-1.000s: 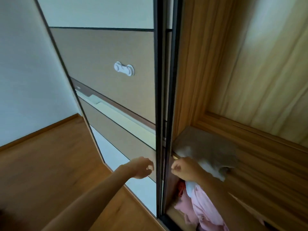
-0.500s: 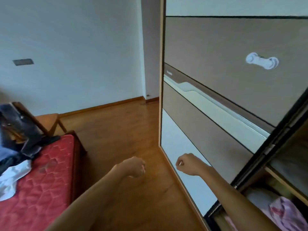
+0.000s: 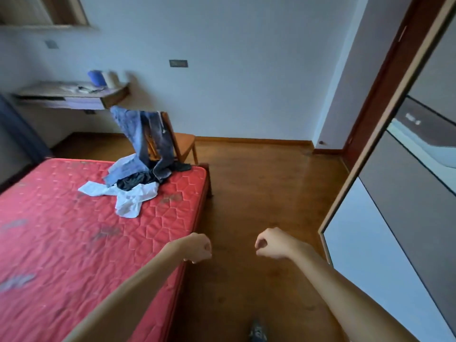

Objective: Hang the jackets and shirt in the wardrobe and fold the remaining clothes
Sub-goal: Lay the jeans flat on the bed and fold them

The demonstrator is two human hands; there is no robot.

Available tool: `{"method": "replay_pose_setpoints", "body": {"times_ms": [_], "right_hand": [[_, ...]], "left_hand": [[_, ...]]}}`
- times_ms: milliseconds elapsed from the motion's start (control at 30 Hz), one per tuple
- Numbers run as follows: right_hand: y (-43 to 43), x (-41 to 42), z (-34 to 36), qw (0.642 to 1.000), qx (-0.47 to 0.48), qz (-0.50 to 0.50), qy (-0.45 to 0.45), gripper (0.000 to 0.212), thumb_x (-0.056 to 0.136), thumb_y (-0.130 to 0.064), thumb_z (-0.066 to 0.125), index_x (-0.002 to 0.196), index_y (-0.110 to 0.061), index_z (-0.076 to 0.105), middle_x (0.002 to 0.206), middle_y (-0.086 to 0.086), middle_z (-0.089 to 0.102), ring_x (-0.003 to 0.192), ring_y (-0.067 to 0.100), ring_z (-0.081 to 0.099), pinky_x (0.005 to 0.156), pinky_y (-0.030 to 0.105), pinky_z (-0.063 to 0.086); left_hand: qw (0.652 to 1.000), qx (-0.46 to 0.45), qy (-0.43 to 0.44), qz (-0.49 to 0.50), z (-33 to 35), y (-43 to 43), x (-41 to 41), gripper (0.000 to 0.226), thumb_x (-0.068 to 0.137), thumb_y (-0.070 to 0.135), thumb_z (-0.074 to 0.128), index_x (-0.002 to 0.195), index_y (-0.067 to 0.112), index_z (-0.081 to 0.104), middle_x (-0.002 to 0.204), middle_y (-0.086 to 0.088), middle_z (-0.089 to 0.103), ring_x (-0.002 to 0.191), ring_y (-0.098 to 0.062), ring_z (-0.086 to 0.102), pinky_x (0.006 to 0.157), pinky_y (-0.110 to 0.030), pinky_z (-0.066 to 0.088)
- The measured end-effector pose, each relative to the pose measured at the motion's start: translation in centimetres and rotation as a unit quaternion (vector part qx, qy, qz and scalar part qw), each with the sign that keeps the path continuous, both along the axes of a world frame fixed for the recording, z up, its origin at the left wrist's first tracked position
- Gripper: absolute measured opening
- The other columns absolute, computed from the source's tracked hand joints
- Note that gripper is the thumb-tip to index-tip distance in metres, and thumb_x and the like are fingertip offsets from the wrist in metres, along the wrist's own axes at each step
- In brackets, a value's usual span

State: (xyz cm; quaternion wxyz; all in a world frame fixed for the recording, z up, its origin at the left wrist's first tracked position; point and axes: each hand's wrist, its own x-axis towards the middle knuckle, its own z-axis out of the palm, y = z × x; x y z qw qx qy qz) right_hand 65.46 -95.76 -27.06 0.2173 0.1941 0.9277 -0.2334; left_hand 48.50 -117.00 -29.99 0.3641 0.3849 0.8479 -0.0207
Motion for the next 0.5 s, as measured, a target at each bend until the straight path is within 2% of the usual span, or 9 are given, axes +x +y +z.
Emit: {"method": "replay_pose_setpoints", "body": {"times_ms": [67,133,200,267,300,333,400,467,500], "right_hand": [[-0.1,-3.6,-0.5,1.0,-0.007,0.023,-0.01,0.027,0.09,-0.033,0.065,0.115,-0.024,0.07,0.111,-0.003,0.069,0.094,0.012,0.063,0.081,0.026,0.051],[-0.2,-7.3,-1.0,0.999,-0.013,0.047,-0.02,0.028,0.088,-0.035,0.067,0.115,-0.025,0.07,0.11,-0.003,0.068,0.095,0.012,0.064,0.083,0.027,0.052],[-0.2,-11.1,-1.3,0.997,-0.021,0.067,-0.024,0.03,0.086,-0.037,0.069,0.114,-0.026,0.07,0.107,-0.003,0.067,0.093,0.012,0.065,0.085,0.028,0.053],[0.0,-15.1,-1.3,0.995,-0.029,0.089,-0.022,0.031,0.085,-0.036,0.069,0.114,-0.026,0.07,0.102,-0.003,0.067,0.088,0.012,0.065,0.08,0.027,0.052],[0.3,-17.1,-1.1,0.994,-0.031,0.099,-0.021,0.031,0.085,-0.036,0.069,0.114,-0.026,0.07,0.1,-0.003,0.067,0.086,0.012,0.065,0.078,0.026,0.051],[0.6,-19.2,-0.8,0.993,-0.033,0.109,-0.016,0.03,0.084,-0.035,0.068,0.113,-0.026,0.07,0.098,-0.003,0.067,0.084,0.012,0.066,0.076,0.025,0.051],[1.5,-23.4,-0.3,0.992,-0.033,0.126,-0.004,0.031,0.084,-0.034,0.066,0.114,-0.026,0.07,0.1,-0.004,0.068,0.085,0.013,0.068,0.076,0.025,0.052],[2.6,-27.5,0.4,0.989,-0.03,0.143,0.008,0.032,0.085,-0.033,0.066,0.115,-0.026,0.07,0.113,-0.002,0.07,0.095,0.014,0.068,0.083,0.028,0.054],[3.1,-29.4,0.8,0.988,-0.028,0.15,0.015,0.032,0.085,-0.034,0.066,0.116,-0.026,0.07,0.117,-0.001,0.069,0.1,0.015,0.067,0.087,0.029,0.054]], "left_hand": [[1.0,-0.008,0.01,0.02,0.6,-1.2,-1.6,0.031,0.078,0.041,0.052,0.094,0.023,0.071,0.096,-0.007,0.076,0.08,-0.023,0.071,0.083,-0.041,0.059],[0.999,-0.029,0.016,0.029,1.4,-1.6,-3.3,0.031,0.091,0.03,0.053,0.106,0.011,0.072,0.098,-0.01,0.073,0.08,-0.018,0.064,0.08,-0.033,0.057],[0.997,-0.059,0.023,0.046,1.5,-1.9,-5.8,0.031,0.098,0.019,0.051,0.119,0.005,0.068,0.108,-0.012,0.07,0.082,-0.019,0.062,0.059,-0.016,0.049],[0.995,-0.073,0.034,0.053,1.6,-2.1,-9.0,0.031,0.098,0.014,0.047,0.12,0.003,0.066,0.09,-0.005,0.066,0.061,-0.012,0.054,0.039,-0.008,0.035],[0.994,-0.072,0.04,0.07,1.6,-2.2,-10.7,0.031,0.099,0.015,0.047,0.12,0.004,0.066,0.083,-0.002,0.065,0.053,-0.006,0.049,0.035,-0.007,0.032],[0.993,-0.075,0.045,0.084,1.8,-2.2,-12.4,0.03,0.099,0.016,0.048,0.121,0.006,0.067,0.084,-0.001,0.067,0.048,-0.001,0.047,0.035,-0.006,0.032],[0.99,-0.072,0.057,0.108,2.4,-2.0,-15.9,0.031,0.099,0.02,0.049,0.123,0.01,0.067,0.102,-0.006,0.071,0.054,-0.002,0.055,0.048,-0.009,0.043],[0.987,-0.054,0.065,0.137,3.0,-1.5,-19.1,0.032,0.096,0.026,0.05,0.12,0.012,0.067,0.109,-0.008,0.071,0.078,-0.018,0.067,0.075,-0.027,0.055],[0.985,-0.049,0.063,0.151,3.2,-1.3,-20.6,0.032,0.096,0.027,0.051,0.118,0.011,0.068,0.11,-0.008,0.071,0.083,-0.022,0.066,0.081,-0.033,0.055]]}}
